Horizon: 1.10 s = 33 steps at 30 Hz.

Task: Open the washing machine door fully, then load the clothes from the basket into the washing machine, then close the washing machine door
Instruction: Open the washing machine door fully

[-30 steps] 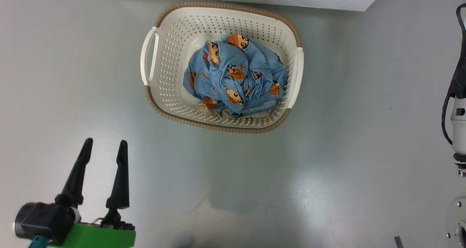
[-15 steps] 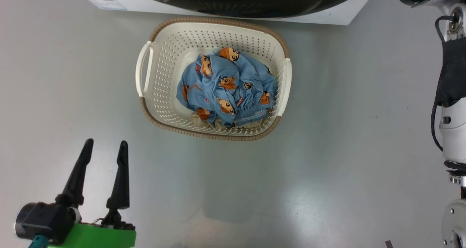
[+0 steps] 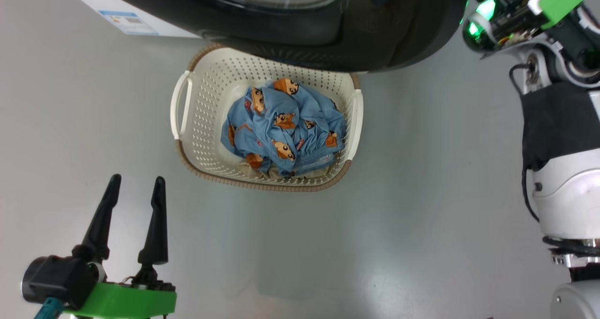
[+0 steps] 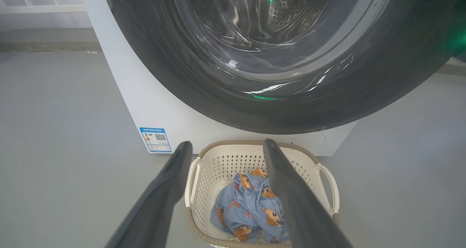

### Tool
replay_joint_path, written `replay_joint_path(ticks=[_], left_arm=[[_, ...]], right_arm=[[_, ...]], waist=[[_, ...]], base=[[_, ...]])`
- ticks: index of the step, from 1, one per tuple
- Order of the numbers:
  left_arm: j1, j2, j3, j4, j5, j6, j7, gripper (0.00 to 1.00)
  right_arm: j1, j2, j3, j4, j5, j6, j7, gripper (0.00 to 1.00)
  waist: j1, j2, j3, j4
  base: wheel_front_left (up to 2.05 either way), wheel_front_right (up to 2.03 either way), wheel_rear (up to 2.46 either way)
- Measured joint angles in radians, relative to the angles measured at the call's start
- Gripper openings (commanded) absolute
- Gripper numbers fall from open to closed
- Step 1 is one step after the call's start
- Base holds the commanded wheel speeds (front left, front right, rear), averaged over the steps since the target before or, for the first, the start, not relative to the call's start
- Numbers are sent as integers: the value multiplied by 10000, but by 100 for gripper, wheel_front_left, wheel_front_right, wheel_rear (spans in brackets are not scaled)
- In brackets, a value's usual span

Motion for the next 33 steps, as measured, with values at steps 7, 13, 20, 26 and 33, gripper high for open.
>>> replay_joint_path(ticks=[7,13,20,26,33], left_arm=[[-13,-27,-115,134,-15,0,0,100],[-11,-35,-157,226,-15,0,0,100],[41,-38,-180,314,-77,0,0,100],[73,-38,-221,372,-188,0,0,100],[232,-38,-268,476,-456,0,0,100]], right_arm=[[727,180,336,88,67,0,27,0],[1224,293,604,226,196,0,86,0],[1869,378,1057,272,272,0,82,0],[2250,420,1432,374,345,0,-8,0],[2680,410,1994,447,757,0,-188,0]], waist=[[0,0,-543,-162],[0,0,-1125,-317],[0,0,-1833,-554],[0,0,-2243,-662],[0,0,-2649,-592]], base=[[0,0,0],[0,0,0],[0,0,0],[0,0,0],[0,0,0]])
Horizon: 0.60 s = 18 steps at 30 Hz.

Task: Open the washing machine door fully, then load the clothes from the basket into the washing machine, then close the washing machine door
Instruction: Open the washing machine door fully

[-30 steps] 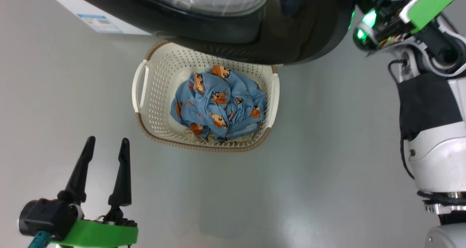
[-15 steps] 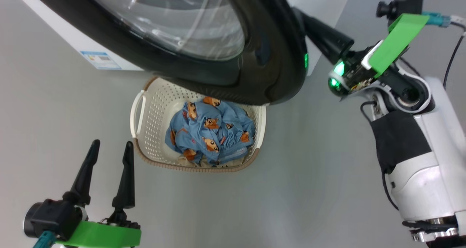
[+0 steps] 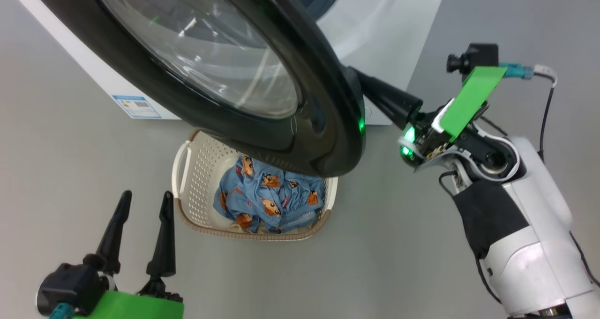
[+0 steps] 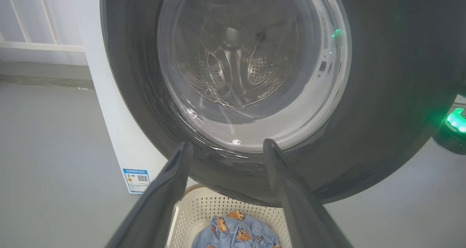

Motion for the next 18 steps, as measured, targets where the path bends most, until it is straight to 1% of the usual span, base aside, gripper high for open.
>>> replay_joint_path(ticks=[18], left_arm=[[477,2,-59,94,-123,0,0,100]], right_arm=[[993,13,1935,-265,1183,0,-700,0]], waist=[[0,0,-1033,200]], base=[[0,0,0]])
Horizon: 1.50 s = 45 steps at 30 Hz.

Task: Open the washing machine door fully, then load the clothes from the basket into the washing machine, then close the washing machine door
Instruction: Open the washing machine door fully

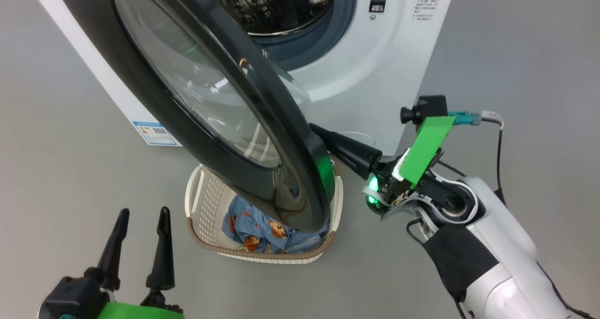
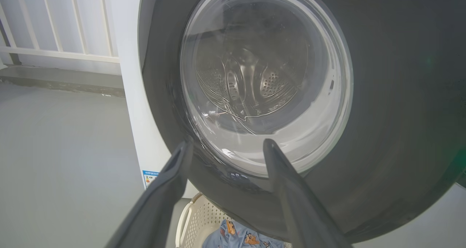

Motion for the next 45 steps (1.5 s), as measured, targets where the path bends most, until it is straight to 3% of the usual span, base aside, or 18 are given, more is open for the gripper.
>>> replay_joint_path(ticks=[18,45], left_arm=[[125,2,-307,96,-113,0,0,100],[126,4,-418,90,-178,0,0,100]], right_arm=[[319,-17,1524,-368,947,0,-719,0],[372,-21,2604,-619,1685,0,-1277,0]], waist=[[0,0,-534,374],[0,0,-629,704]], base=[[0,0,0],[0,0,0]])
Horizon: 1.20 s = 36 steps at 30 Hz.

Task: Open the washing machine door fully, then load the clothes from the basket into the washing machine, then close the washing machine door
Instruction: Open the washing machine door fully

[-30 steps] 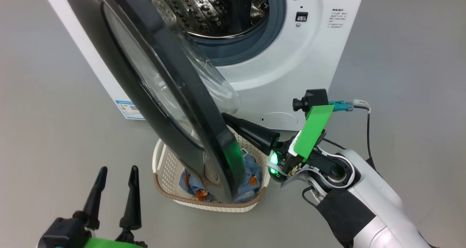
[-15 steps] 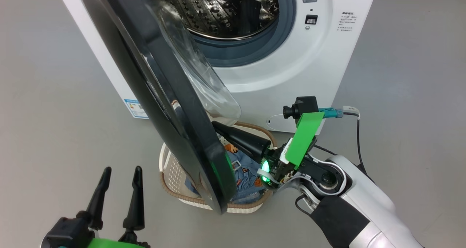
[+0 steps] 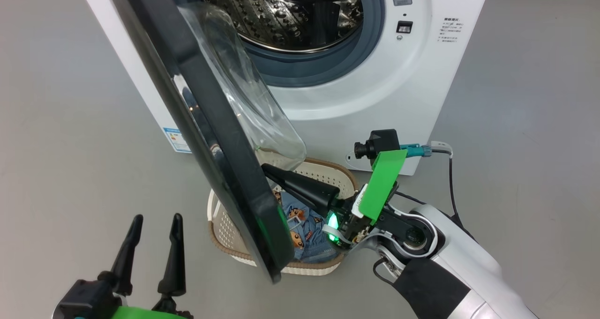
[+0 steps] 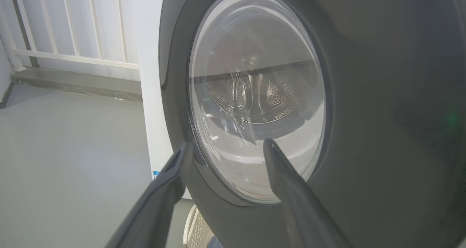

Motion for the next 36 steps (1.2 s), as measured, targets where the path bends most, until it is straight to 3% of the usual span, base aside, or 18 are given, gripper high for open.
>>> replay_joint_path(ticks=[19,32,35,36], left_arm=[[56,0,19,-4,-23,0,0,100],[199,0,174,-21,-19,0,0,100],[201,0,203,-27,-19,0,0,100],[202,0,211,-27,-19,0,0,100]], right_arm=[[0,17,224,-65,144,0,-134,0],[53,113,-662,-117,-1003,0,-268,0],[213,117,-903,-228,-1448,0,-395,43],[255,119,-1001,-259,-1611,0,-447,46]], waist=[[0,0,-132,-78],[0,0,-294,-306],[0,0,-322,-345],[0,0,-332,-355]], base=[[0,0,0],[0,0,0],[0,0,0],[0,0,0]])
